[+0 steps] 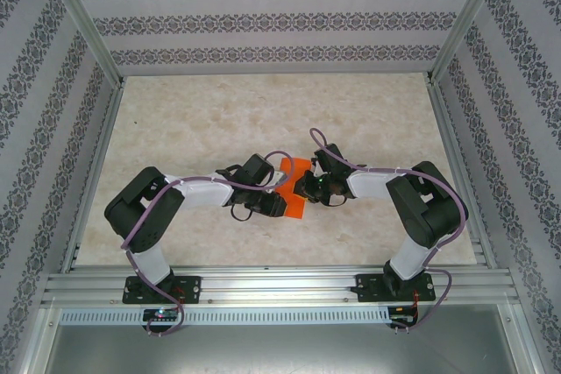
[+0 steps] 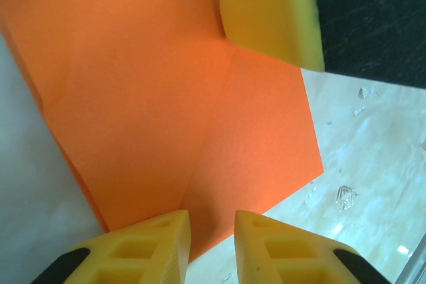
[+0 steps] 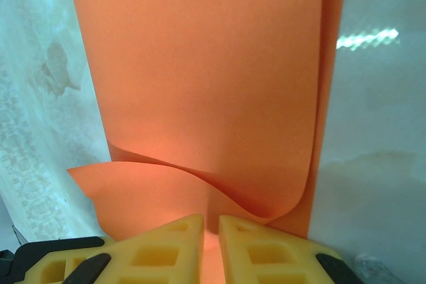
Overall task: Fold a paper plane with a square sheet of paper (fold left side to right side)
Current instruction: Fold the triangle a second time at the center of the table.
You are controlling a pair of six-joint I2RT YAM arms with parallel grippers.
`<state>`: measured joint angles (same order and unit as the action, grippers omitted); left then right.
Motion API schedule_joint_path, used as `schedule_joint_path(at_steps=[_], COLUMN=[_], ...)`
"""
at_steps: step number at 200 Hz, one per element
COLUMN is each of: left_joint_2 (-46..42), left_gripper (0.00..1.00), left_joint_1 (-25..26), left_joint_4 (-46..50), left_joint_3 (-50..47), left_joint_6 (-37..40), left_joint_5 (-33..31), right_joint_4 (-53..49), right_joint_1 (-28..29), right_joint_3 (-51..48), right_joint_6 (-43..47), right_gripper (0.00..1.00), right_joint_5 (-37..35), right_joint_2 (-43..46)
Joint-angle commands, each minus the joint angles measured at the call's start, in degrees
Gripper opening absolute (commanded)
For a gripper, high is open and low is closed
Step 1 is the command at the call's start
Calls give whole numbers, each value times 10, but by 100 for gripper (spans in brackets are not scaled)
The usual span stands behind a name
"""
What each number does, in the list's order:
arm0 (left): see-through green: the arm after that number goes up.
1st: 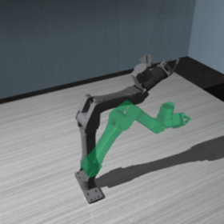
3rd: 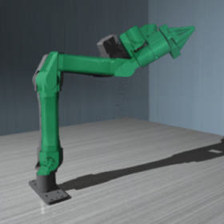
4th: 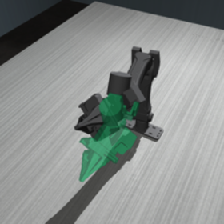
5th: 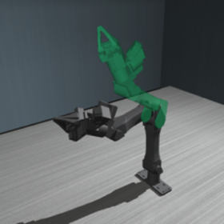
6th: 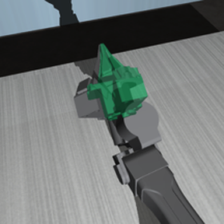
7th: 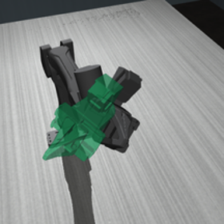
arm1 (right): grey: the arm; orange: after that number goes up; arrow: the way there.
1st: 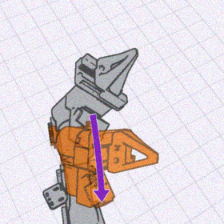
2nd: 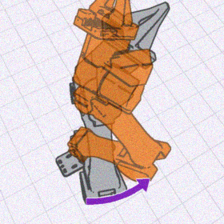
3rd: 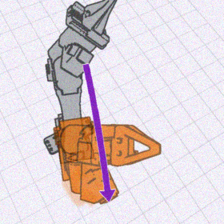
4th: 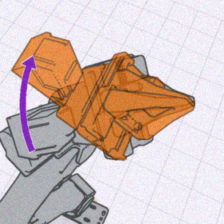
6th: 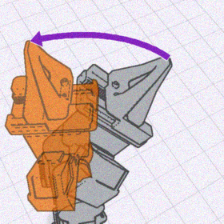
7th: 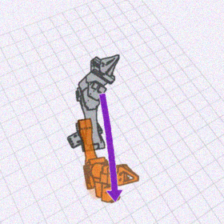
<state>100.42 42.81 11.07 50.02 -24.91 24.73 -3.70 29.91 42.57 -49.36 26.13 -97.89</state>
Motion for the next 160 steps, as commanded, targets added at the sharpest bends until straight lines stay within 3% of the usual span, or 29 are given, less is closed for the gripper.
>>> schedule_joint_path(at_steps=[1,160], left_joint_2=[8,-89], left_gripper=[27,30], left_joint_1=[2,-32], left_joint_4=[20,51], left_joint_3=[-23,-44], left_joint_6=[-13,-33], left_joint_5=[-22,-5], right_joint_4=[-63,-81], right_joint_1=[0,-13], right_joint_3=[-8,-8], right_joint_6=[15,23], right_gripper=[17,17], right_joint_5=[-49,-58], right_joint_2=[-15,-14])
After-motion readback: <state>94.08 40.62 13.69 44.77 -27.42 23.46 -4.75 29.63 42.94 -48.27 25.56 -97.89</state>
